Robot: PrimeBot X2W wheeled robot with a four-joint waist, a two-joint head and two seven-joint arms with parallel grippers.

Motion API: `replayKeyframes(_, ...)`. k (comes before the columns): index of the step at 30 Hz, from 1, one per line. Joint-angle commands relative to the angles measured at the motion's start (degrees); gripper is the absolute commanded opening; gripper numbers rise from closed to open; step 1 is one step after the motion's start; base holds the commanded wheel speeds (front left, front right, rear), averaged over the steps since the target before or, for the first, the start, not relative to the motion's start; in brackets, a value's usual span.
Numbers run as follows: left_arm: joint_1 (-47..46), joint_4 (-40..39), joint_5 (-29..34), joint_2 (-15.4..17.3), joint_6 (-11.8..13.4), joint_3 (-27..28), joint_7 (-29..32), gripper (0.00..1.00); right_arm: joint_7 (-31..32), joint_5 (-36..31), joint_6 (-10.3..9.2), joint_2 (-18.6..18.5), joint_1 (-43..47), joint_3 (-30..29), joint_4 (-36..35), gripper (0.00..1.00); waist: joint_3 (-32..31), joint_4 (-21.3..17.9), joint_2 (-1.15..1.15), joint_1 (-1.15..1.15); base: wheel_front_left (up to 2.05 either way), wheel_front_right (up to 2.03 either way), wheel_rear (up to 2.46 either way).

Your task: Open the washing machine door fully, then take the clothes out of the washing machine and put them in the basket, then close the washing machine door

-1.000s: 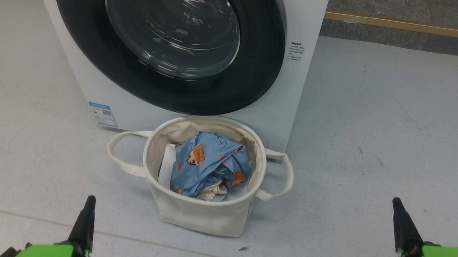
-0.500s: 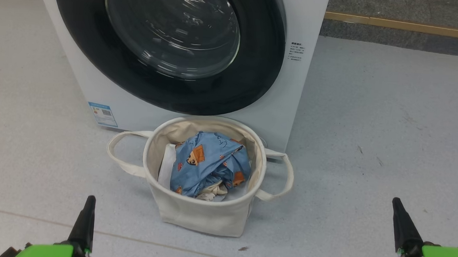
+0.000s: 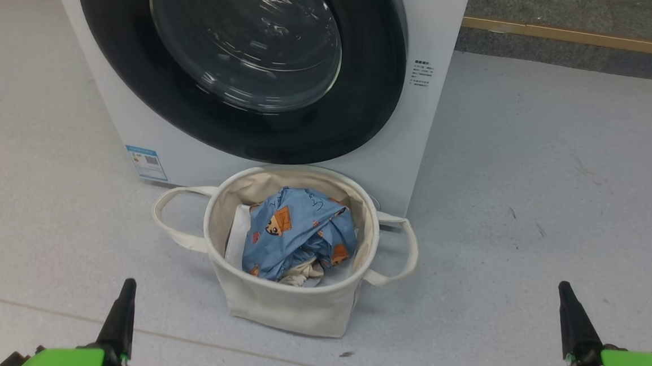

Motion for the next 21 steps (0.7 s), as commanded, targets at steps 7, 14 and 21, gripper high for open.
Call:
replayKeyframes(7,-2.5,-1.5,0.2,0.7,-0.4,2.0,0.5,0.0,0.4,-0.5,0.01,-0.3,-2.9,0.9,-1.7,0.0,0.0,0.0,0.0,0.0,0.0,0.0,0.0)
replayKeyframes(14,-2.5,-1.5,0.2,0.7,-0.4,2.0,0.5,0.0,0.4,-0.5,0.01,-0.3,-2.9,0.9,-1.7,0.0,0.0,0.0,0.0,0.0,0.0,0.0,0.0)
replayKeyframes(21,-2.5,-1.5,0.2,0.7,-0.4,2.0,0.5,0.0,0.4,-0.5,0.01,-0.3,-2.9,0.9,-1.7,0.0,0.0,0.0,0.0,0.0,0.0,0.0,0.0)
